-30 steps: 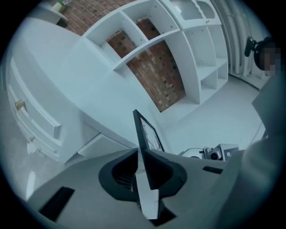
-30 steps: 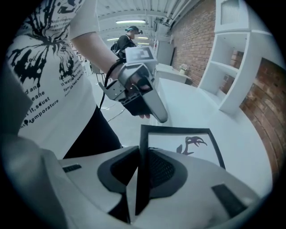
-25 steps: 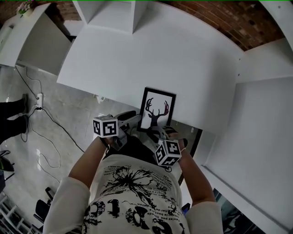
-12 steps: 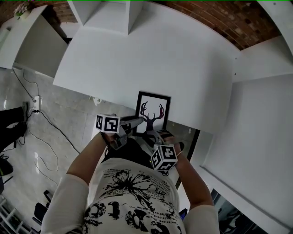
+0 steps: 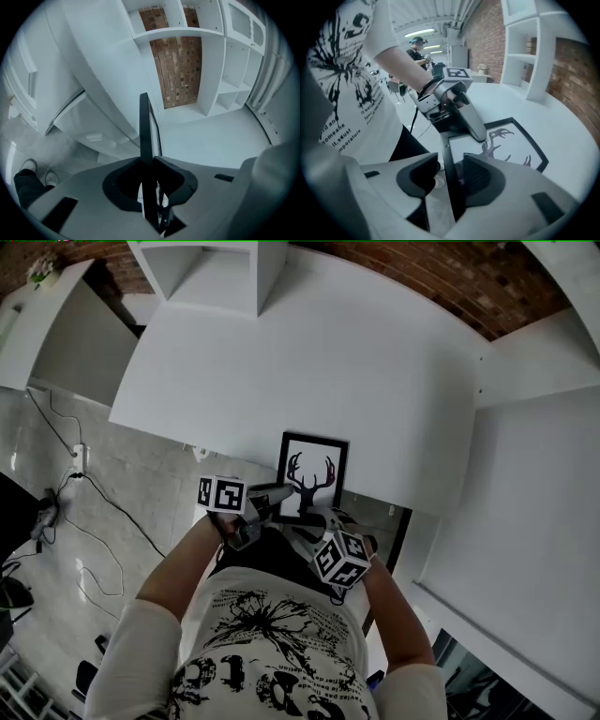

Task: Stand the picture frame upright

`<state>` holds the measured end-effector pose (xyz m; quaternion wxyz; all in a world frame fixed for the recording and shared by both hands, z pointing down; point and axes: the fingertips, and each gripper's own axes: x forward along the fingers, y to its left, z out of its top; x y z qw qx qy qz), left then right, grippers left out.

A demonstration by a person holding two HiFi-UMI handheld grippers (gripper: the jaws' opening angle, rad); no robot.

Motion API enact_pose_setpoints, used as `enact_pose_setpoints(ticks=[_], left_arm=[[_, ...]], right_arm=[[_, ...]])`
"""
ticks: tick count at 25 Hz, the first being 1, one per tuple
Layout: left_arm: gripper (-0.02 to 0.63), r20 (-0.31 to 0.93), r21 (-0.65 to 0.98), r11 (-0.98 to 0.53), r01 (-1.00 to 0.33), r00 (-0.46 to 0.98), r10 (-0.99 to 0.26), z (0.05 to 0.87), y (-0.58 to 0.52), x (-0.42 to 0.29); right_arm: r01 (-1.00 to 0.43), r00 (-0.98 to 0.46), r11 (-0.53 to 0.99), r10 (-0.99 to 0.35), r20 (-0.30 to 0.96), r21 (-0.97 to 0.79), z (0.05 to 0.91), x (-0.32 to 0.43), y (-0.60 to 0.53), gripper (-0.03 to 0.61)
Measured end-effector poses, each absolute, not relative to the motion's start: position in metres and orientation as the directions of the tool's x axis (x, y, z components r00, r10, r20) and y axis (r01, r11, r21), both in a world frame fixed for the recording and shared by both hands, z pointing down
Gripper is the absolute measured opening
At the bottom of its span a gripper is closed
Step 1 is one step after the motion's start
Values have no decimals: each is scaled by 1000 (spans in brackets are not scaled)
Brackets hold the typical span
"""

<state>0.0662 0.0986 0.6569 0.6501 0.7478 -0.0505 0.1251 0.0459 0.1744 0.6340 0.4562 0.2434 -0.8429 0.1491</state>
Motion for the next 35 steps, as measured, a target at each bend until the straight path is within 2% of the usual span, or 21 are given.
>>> enact_pose_setpoints(ticks=[1, 2, 5, 7, 11, 15, 18, 22, 25, 27, 29, 30, 32, 35], left_arm=[[78, 254, 959, -150, -239, 963, 89, 657, 99, 66], [78, 255, 959, -150, -240, 963, 90, 656, 99, 66], [78, 259, 957, -158, -242, 961, 96, 655, 96, 66], [78, 270, 952, -181, -249, 957, 108, 656, 95, 66], [80, 280, 947, -201, -251, 951, 131, 656, 93, 64], [80, 285, 947, -199, -252, 945, 162, 659, 94, 63], [80, 299, 941, -217, -258, 936, 186, 663, 92, 61], [81, 309, 937, -238, -256, 925, 223, 666, 90, 58], [81, 308, 937, -241, -252, 922, 235, 663, 91, 59], [81, 304, 938, -243, -246, 922, 241, 659, 94, 60], [81, 300, 938, -250, -238, 922, 245, 658, 96, 60], [81, 299, 937, -258, -235, 922, 245, 658, 96, 60], [81, 297, 935, -273, -228, 922, 247, 660, 95, 59], [81, 295, 933, -282, -221, 922, 253, 661, 94, 59]], right_arm=[[-590, -489, 806, -303, 818, -55, 630, 51, 172, 226], [-645, -514, 759, -344, 786, -89, 625, 59, 168, 288], [-802, -564, 517, -492, 663, -299, 609, 95, 160, 307], [-818, -573, 352, -558, 600, -455, 606, 120, 162, 307], [-759, -577, 154, -608, 545, -632, 614, 152, 170, 295], [-606, -629, 18, -624, 465, -795, 634, 161, 168, 259], [-495, -678, -15, -618, 397, -869, 644, 159, 162, 218], [-417, -721, -8, -607, 336, -909, 649, 151, 149, 216], [-402, -730, -4, -602, 323, -916, 649, 148, 141, 206], [-387, -735, 1, -604, 307, -922, 646, 148, 137, 150], [-395, -736, -3, -597, 319, -919, 650, 151, 138, 120], [-415, -736, -2, -587, 337, -910, 653, 152, 138, 81], [-444, -735, 8, -575, 359, -896, 657, 153, 138, 81], [-413, -742, 23, -589, 322, -910, 650, 148, 132, 81]])
